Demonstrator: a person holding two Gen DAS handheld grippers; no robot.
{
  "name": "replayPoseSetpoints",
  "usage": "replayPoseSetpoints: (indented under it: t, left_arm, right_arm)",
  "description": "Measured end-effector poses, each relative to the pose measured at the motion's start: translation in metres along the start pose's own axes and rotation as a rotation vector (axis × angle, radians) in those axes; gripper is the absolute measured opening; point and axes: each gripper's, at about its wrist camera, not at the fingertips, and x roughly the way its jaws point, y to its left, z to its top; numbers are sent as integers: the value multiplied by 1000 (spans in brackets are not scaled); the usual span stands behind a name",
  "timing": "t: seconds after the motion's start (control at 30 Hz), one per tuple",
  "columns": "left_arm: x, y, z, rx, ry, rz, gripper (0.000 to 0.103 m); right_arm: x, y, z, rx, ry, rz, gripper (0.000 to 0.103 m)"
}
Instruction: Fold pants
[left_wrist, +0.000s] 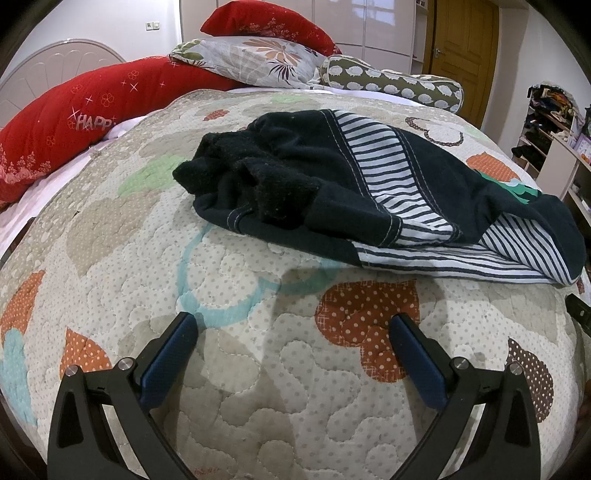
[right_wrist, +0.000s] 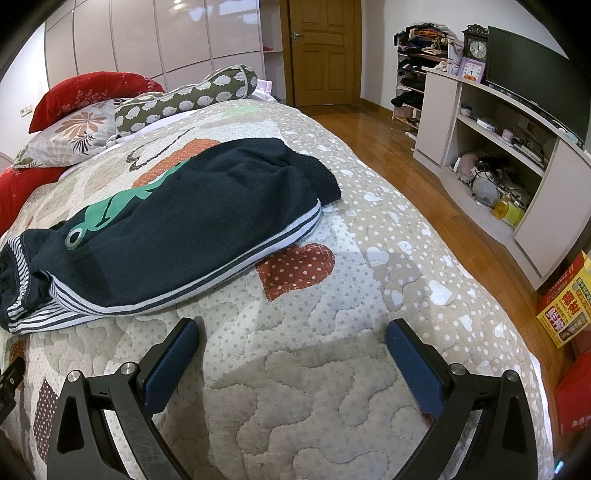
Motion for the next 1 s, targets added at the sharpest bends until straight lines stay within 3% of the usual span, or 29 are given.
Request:
replayPoseSetpoints:
  t: [1.0]
  left_arm:
    - [-6, -5, -3, 4, -13, -3, 103]
  right_arm:
    - [1, 1, 0, 2, -2, 4, 103]
